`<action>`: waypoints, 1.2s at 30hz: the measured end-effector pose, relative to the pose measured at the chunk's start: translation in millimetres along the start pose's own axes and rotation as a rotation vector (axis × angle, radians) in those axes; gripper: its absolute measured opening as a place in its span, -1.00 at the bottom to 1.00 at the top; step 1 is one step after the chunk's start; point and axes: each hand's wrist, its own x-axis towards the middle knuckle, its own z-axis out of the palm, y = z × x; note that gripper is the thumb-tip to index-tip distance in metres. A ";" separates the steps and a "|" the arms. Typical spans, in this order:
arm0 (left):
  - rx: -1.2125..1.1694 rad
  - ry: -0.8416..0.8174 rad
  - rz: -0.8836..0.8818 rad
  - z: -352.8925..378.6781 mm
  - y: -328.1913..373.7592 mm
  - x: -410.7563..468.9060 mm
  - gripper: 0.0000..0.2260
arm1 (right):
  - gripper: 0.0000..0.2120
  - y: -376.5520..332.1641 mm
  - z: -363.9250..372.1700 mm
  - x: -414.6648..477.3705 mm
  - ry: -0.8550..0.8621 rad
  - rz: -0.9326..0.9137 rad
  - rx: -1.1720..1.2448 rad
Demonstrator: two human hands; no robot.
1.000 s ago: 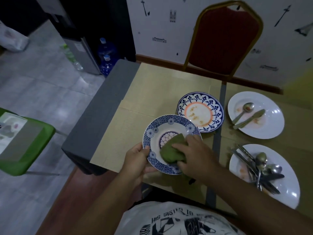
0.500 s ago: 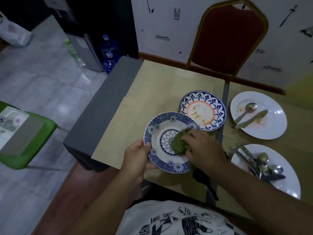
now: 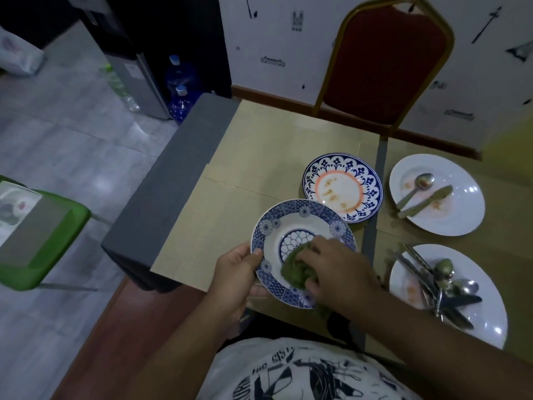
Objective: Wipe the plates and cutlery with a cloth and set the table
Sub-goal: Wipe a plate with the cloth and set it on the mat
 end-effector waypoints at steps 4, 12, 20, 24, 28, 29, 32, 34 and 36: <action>0.027 -0.046 0.006 3.5 1.0 -2.8 -0.78 | -0.60 -9.5 5.8 32.2 0.061 -0.005 -0.010; 0.020 0.021 0.009 -6.4 3.7 5.2 -0.79 | -0.61 -1.3 2.8 0.7 -0.058 0.082 -0.034; 0.029 -0.024 -0.023 -6.2 -2.8 2.1 -0.78 | -0.52 -2.9 -10.9 39.6 0.050 0.112 0.006; 0.014 -0.023 -0.021 -8.4 1.9 6.0 -0.78 | 0.00 11.2 -23.9 28.0 -0.228 -0.055 0.095; 0.017 -0.019 -0.027 -10.7 2.5 6.4 -0.78 | 0.29 28.5 -25.6 21.2 -0.431 -0.094 0.144; 0.012 -0.021 -0.031 -10.6 2.1 6.0 -0.78 | 0.31 30.1 -22.1 19.9 -0.420 -0.091 0.140; 0.016 -0.032 -0.038 -8.7 1.4 4.8 -0.78 | 0.21 27.9 -8.4 15.7 -0.300 -0.055 0.154; 0.021 -0.034 -0.044 -6.5 0.3 5.1 -0.78 | 0.10 24.2 -0.5 11.3 -0.207 -0.028 0.112; 0.023 -0.041 -0.047 -4.1 -1.1 3.2 -0.78 | -0.02 18.7 5.5 8.2 -0.085 -0.035 0.021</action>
